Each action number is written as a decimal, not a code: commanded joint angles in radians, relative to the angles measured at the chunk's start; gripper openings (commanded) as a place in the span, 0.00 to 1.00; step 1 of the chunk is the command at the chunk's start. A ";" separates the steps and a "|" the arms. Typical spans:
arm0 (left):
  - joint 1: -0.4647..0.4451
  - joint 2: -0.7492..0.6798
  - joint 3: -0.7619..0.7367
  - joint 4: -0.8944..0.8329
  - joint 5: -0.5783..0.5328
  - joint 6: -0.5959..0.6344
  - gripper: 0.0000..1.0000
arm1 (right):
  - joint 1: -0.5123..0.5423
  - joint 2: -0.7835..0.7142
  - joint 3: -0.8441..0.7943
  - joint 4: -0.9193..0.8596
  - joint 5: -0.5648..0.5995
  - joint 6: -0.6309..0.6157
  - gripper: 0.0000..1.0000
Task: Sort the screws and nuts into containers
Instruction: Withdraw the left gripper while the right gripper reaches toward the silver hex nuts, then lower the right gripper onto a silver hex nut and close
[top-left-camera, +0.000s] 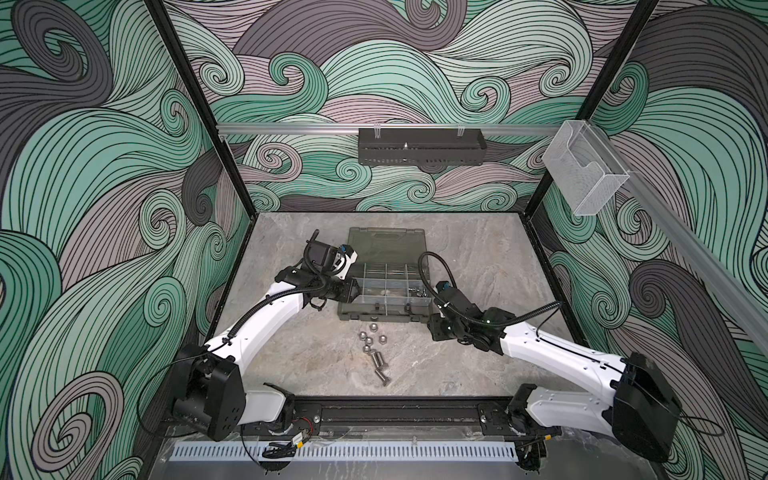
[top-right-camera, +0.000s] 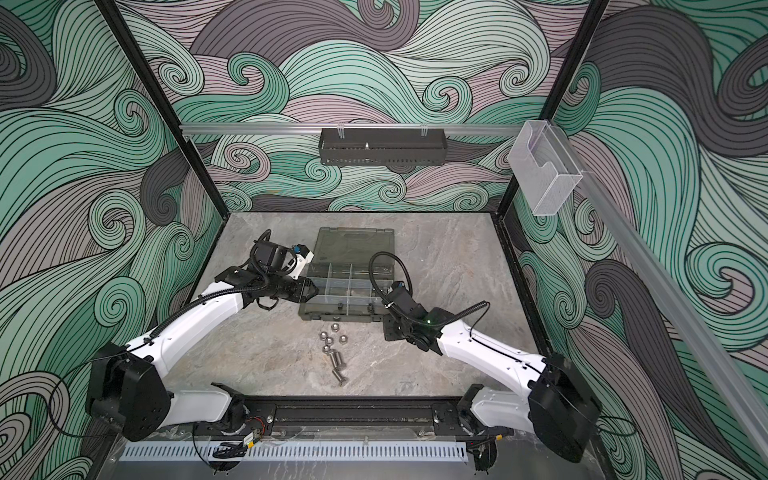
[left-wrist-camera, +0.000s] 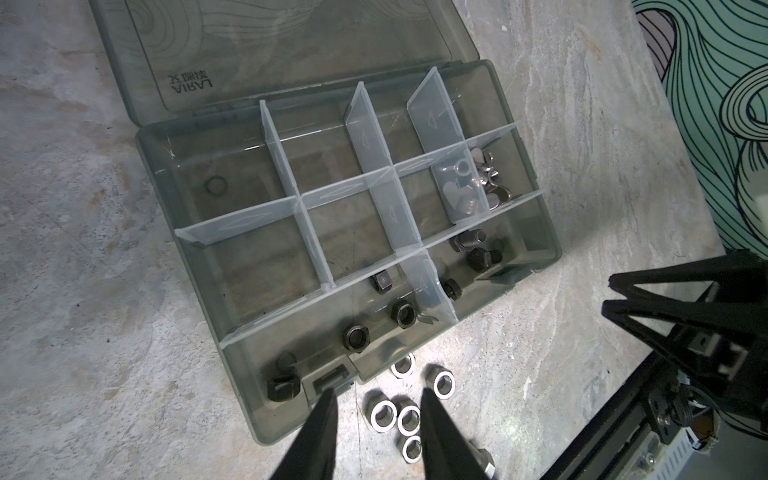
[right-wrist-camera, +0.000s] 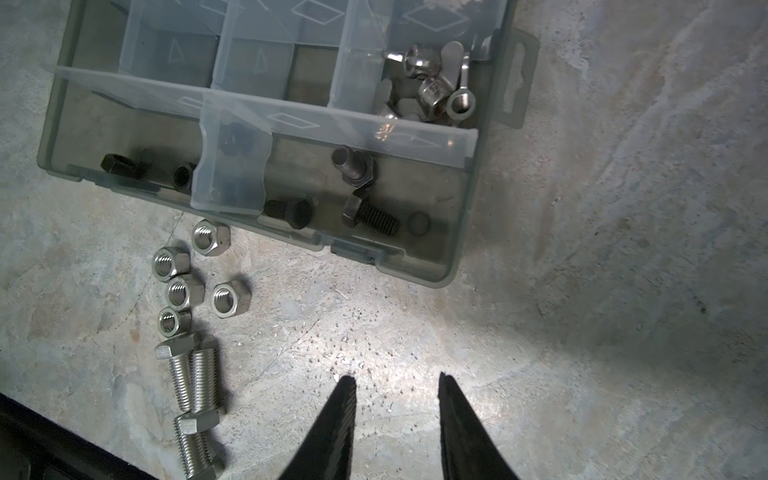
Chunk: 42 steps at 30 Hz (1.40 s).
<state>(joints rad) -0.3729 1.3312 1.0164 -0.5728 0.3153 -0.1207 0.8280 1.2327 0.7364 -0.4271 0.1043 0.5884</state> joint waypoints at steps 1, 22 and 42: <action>0.010 -0.011 -0.004 0.008 0.013 -0.009 0.37 | 0.022 0.017 0.012 0.054 0.015 0.016 0.35; 0.072 -0.029 -0.006 0.024 0.004 -0.054 0.38 | 0.159 0.302 0.202 0.082 -0.015 -0.029 0.36; 0.113 -0.024 -0.009 0.032 0.014 -0.072 0.38 | 0.230 0.569 0.398 0.006 -0.020 -0.046 0.39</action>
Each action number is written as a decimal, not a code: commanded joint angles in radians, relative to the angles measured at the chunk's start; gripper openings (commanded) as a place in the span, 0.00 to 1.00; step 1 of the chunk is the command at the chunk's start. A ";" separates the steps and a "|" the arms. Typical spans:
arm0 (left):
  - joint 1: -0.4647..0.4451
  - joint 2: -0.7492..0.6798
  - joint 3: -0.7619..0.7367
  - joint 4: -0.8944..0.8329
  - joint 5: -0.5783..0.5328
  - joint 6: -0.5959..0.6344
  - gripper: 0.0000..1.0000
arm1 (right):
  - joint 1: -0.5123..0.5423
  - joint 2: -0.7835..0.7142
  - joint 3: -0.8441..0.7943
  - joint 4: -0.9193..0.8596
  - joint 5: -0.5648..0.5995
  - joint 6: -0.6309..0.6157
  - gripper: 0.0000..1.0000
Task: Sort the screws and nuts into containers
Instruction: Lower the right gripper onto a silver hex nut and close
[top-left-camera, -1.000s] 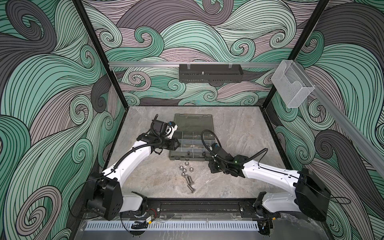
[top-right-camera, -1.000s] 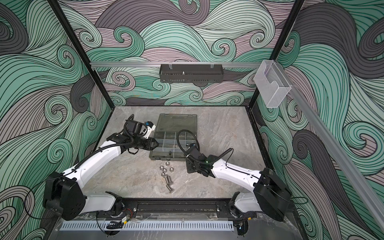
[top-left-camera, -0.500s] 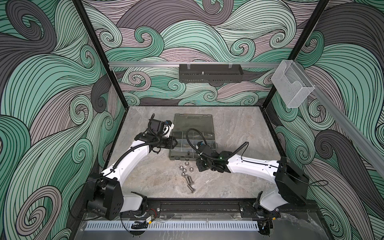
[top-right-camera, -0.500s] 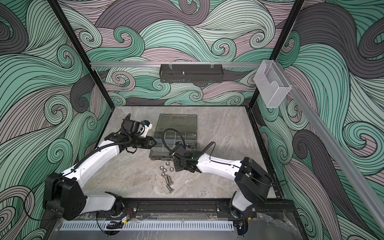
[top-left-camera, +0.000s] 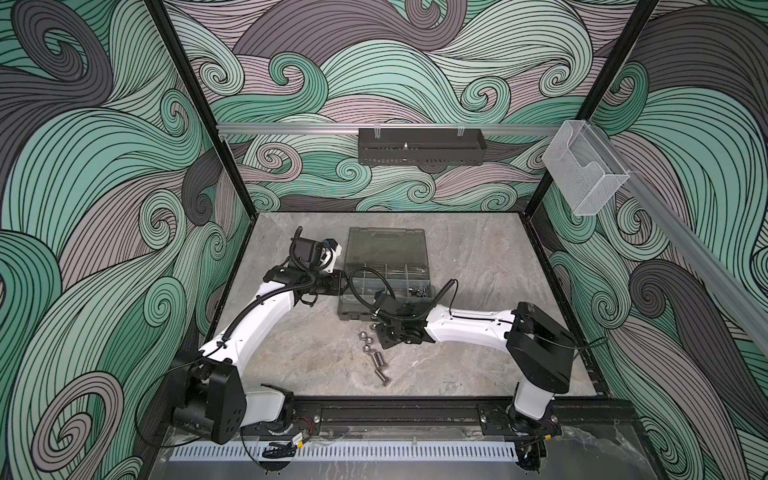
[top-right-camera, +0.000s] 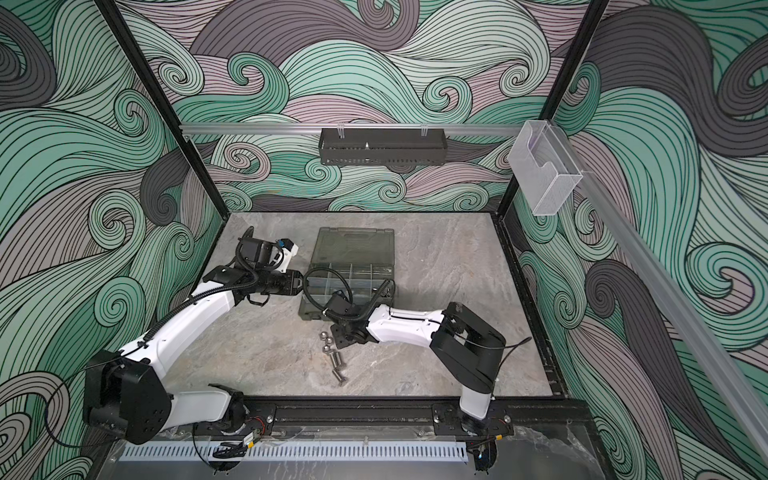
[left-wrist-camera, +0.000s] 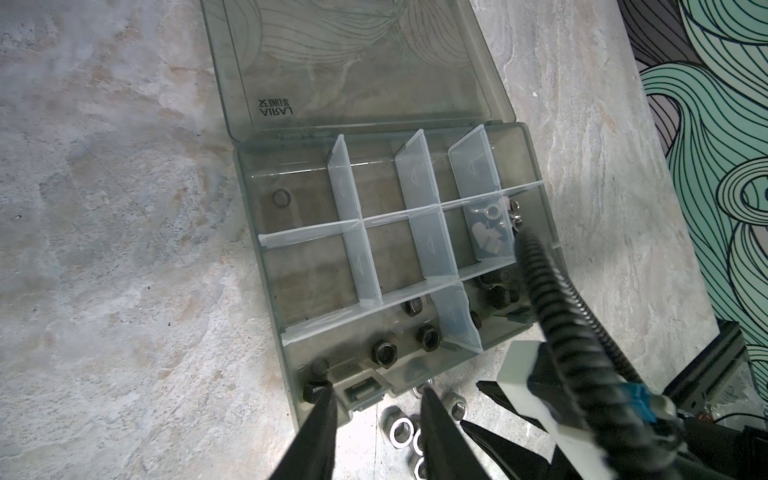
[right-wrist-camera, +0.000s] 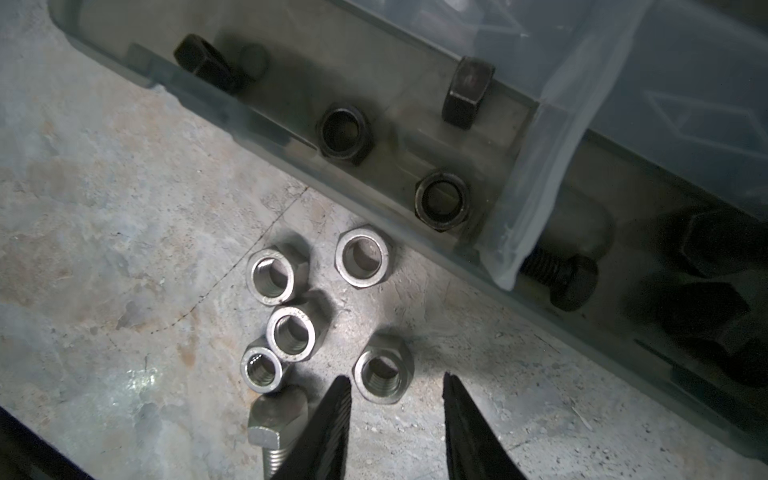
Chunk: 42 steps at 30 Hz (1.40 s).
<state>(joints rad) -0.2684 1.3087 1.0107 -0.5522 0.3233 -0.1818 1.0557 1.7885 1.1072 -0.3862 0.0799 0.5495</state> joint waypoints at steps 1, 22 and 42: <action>0.009 0.000 -0.003 0.011 0.007 -0.012 0.38 | 0.002 0.022 0.033 -0.035 0.000 -0.006 0.39; 0.012 -0.002 -0.003 0.011 0.017 -0.014 0.38 | 0.025 0.119 0.100 -0.092 0.019 -0.024 0.40; 0.011 0.000 -0.003 0.012 0.016 -0.018 0.38 | 0.033 0.120 0.089 -0.102 0.070 -0.065 0.25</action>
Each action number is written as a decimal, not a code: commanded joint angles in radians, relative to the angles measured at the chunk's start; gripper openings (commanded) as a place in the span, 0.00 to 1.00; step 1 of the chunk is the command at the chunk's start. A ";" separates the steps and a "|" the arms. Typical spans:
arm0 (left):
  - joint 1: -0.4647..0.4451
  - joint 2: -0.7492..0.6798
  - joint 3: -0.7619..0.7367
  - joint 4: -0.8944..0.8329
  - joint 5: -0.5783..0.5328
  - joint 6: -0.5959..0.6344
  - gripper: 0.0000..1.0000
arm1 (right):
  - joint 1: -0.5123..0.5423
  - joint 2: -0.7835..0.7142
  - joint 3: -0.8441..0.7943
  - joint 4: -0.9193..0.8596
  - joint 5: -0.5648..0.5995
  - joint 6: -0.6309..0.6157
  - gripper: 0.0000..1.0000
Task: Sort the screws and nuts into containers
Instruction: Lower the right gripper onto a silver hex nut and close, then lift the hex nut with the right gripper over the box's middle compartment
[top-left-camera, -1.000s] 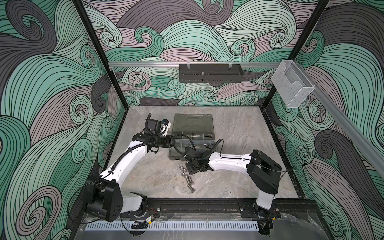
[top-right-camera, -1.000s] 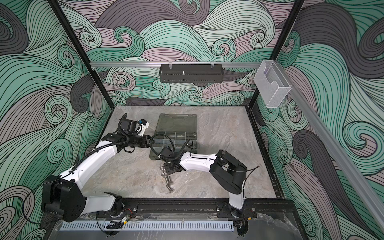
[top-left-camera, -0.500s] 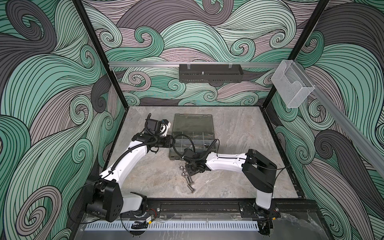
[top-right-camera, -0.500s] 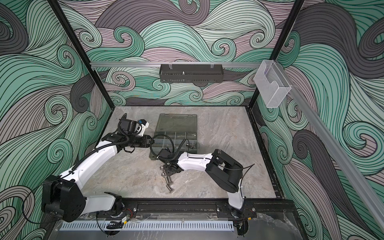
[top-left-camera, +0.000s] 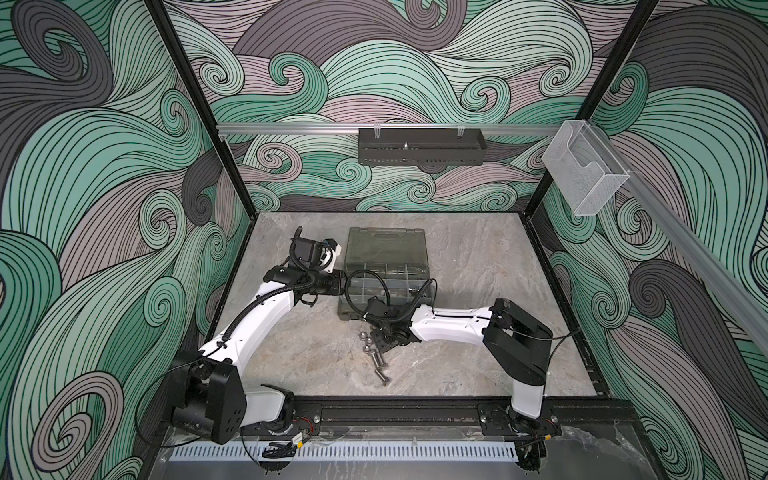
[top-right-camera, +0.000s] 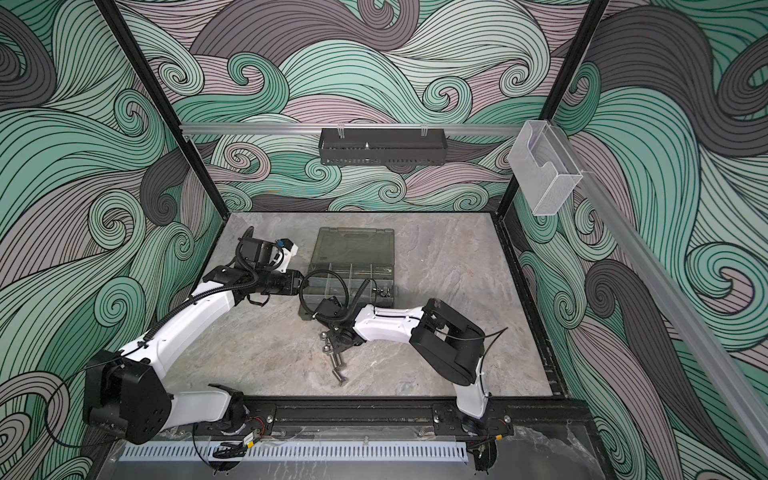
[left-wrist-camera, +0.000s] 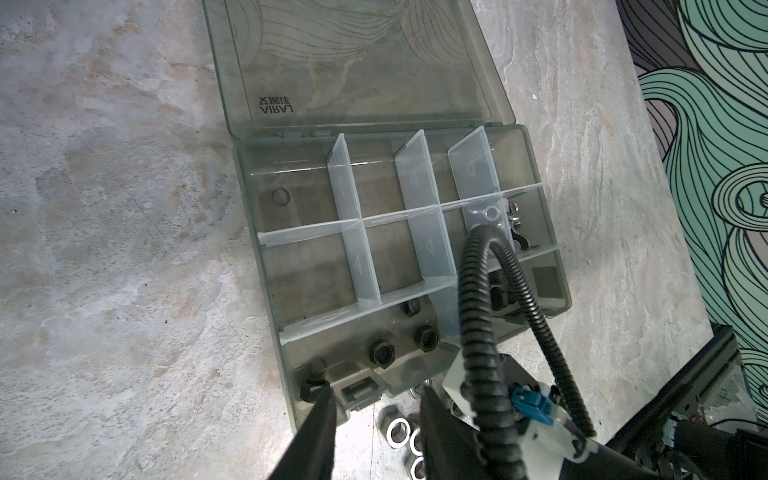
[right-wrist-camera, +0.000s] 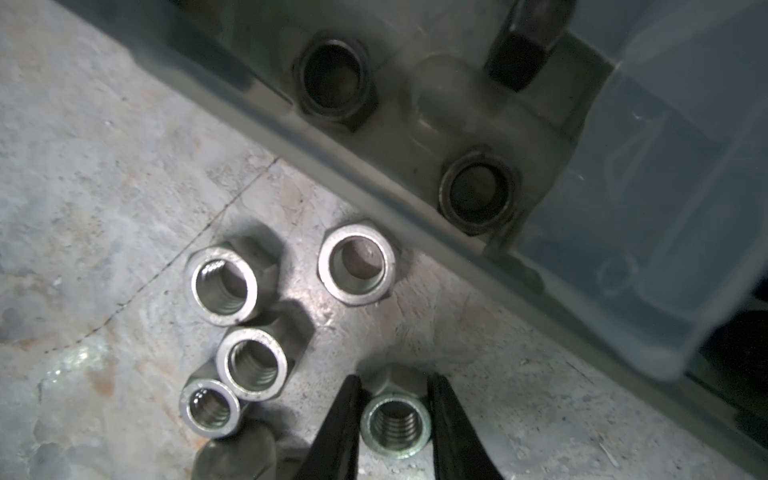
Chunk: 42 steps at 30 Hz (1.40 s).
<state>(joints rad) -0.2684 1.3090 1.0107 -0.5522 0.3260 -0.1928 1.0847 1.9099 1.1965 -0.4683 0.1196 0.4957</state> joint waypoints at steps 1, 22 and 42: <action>0.011 0.000 -0.003 0.011 0.012 -0.007 0.38 | 0.004 -0.004 -0.001 -0.021 0.031 -0.011 0.24; 0.012 0.003 -0.003 0.011 0.010 -0.011 0.38 | -0.209 -0.176 0.100 -0.018 0.071 -0.156 0.24; 0.012 0.005 0.000 0.008 0.022 -0.009 0.38 | -0.307 -0.034 0.203 -0.013 0.029 -0.177 0.37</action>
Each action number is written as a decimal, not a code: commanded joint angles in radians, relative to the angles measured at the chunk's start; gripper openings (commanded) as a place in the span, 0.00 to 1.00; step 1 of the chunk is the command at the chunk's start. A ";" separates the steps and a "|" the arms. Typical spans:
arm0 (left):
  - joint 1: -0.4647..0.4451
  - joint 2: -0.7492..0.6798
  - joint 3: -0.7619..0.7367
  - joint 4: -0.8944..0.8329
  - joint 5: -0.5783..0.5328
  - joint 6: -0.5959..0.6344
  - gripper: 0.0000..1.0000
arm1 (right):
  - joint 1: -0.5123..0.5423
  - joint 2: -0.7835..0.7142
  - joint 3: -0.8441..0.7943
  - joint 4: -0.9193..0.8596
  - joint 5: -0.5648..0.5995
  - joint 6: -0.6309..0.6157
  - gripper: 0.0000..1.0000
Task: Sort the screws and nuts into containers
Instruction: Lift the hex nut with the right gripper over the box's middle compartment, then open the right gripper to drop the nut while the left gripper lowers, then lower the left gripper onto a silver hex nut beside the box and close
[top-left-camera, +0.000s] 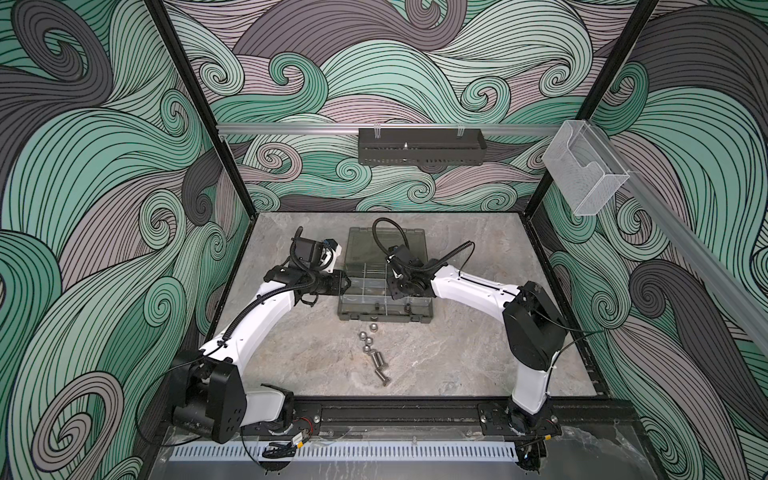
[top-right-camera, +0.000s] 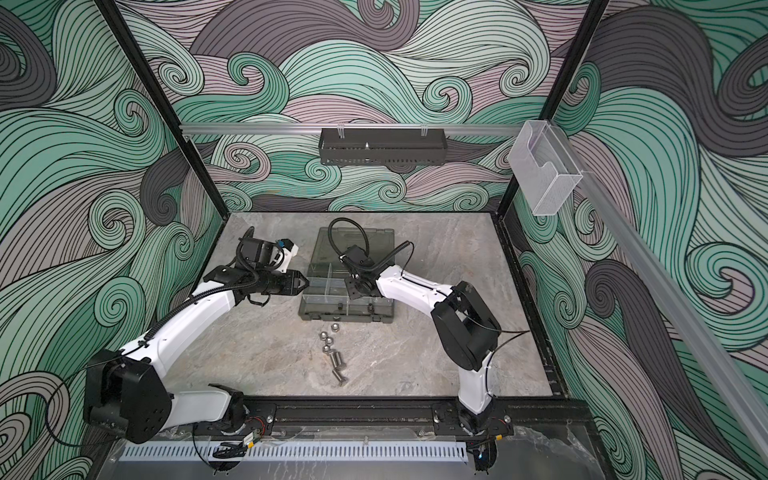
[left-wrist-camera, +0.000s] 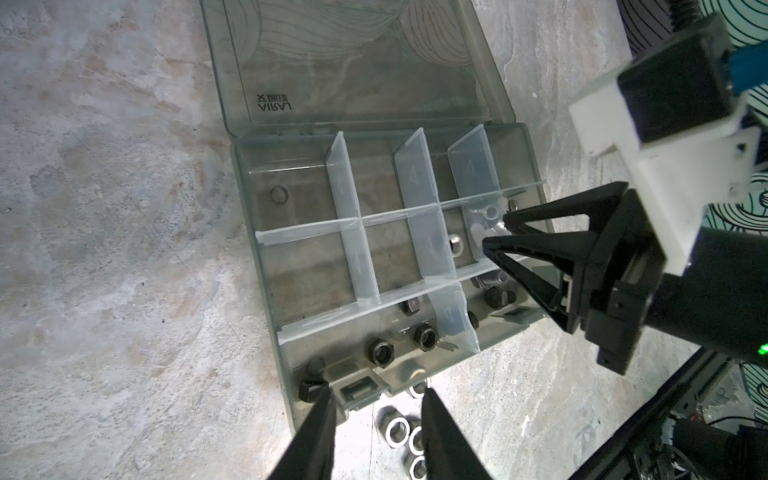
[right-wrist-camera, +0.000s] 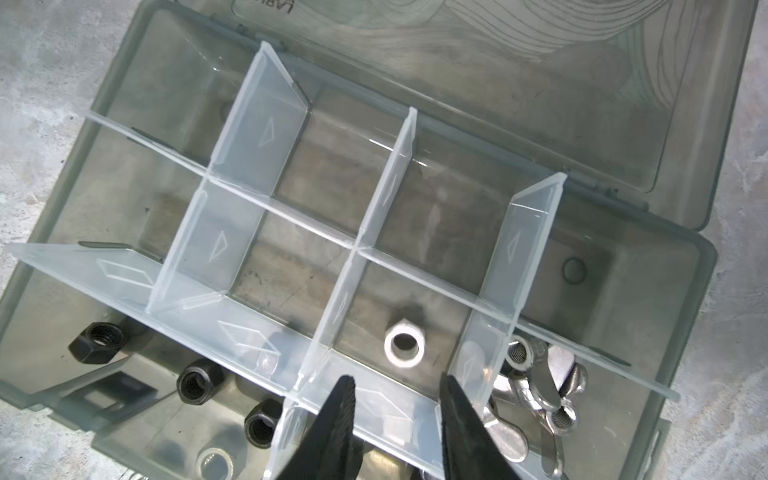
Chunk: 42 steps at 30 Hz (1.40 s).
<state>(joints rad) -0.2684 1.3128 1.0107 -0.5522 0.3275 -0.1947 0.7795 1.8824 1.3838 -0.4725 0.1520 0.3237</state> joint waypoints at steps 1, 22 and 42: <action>0.011 0.001 -0.001 0.008 0.021 -0.006 0.38 | -0.002 -0.010 0.014 -0.009 -0.004 -0.005 0.37; -0.058 -0.066 -0.129 0.018 0.019 -0.135 0.39 | 0.058 -0.394 -0.251 -0.015 0.050 0.136 0.38; -0.299 -0.022 -0.204 -0.055 -0.140 -0.281 0.42 | 0.119 -0.728 -0.596 -0.050 -0.046 0.250 0.38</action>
<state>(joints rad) -0.5510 1.2583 0.7750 -0.5625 0.2348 -0.4534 0.8967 1.1847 0.8196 -0.4889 0.1234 0.5526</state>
